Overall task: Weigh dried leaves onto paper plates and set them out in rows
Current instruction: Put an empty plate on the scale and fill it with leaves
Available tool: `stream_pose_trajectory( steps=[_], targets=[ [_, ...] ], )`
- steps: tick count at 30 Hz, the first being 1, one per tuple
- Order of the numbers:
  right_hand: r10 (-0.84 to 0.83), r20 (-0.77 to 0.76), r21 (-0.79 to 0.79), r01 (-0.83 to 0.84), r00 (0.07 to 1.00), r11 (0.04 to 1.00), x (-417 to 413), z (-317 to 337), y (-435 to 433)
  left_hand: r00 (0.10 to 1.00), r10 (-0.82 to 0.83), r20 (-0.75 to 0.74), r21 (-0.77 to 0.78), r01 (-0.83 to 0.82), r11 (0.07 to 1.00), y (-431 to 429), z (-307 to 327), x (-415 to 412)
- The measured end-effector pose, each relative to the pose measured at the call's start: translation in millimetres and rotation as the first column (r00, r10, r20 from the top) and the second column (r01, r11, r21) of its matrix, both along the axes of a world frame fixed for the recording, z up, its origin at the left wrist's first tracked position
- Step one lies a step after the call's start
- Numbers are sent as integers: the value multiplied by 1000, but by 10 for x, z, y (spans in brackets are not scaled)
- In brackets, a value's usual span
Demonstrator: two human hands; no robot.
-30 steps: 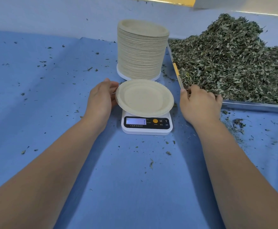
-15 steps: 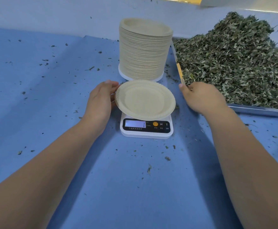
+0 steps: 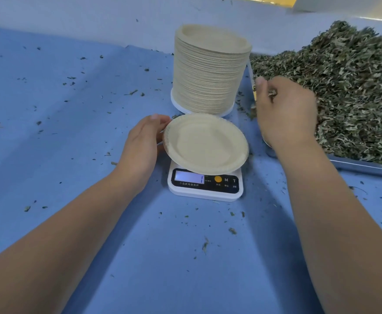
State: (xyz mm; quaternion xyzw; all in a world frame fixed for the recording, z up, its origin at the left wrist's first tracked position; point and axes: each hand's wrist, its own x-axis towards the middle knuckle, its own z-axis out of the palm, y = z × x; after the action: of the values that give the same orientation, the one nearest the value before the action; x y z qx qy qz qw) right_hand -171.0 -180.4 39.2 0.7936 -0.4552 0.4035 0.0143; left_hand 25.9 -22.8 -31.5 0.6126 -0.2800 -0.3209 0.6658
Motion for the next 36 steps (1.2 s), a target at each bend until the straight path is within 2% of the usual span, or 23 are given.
stream_pose_trajectory(
  steps=[2,5,9,14,17,21,23,26,29,32,36],
  targets=[
    [135,21,-8,-135,991,991,207,37,226,1000,2,-2,-4,-2,1000,-2,-3,2],
    [298,7,71,-297,955,952,476,16,526,1000,-5,8,-3,5,1000,3,-8,-8],
    [423,-84,215,-398,902,892,589,-84,636,999,-23,43,-11,24,1000,19,-18,-8],
    [473,-137,351,-404,870,845,543,-127,631,1000,-8,10,-16,9,1000,19,-16,-1],
    [487,-45,417,-426,872,803,528,-127,650,999,-7,37,-12,7,1000,15,-10,-15],
    [434,89,348,-436,896,830,350,-128,571,999,1,49,3,-1,1000,16,3,-27],
    [361,114,282,-379,926,882,184,-166,458,999,9,37,9,-10,1000,13,4,-27],
    [161,78,204,-173,984,963,-112,-277,233,999,2,54,21,-3,1000,18,18,-50],
    [-23,-55,212,34,998,977,-344,-414,51,998,-7,67,28,5,1000,26,46,-74],
    [-143,-333,180,212,932,960,-390,-491,16,998,-7,57,17,6,1000,12,57,-72],
    [-132,-504,266,299,853,916,-329,-489,-2,1000,-8,24,-14,8,1000,-2,43,-68]
  ],
)
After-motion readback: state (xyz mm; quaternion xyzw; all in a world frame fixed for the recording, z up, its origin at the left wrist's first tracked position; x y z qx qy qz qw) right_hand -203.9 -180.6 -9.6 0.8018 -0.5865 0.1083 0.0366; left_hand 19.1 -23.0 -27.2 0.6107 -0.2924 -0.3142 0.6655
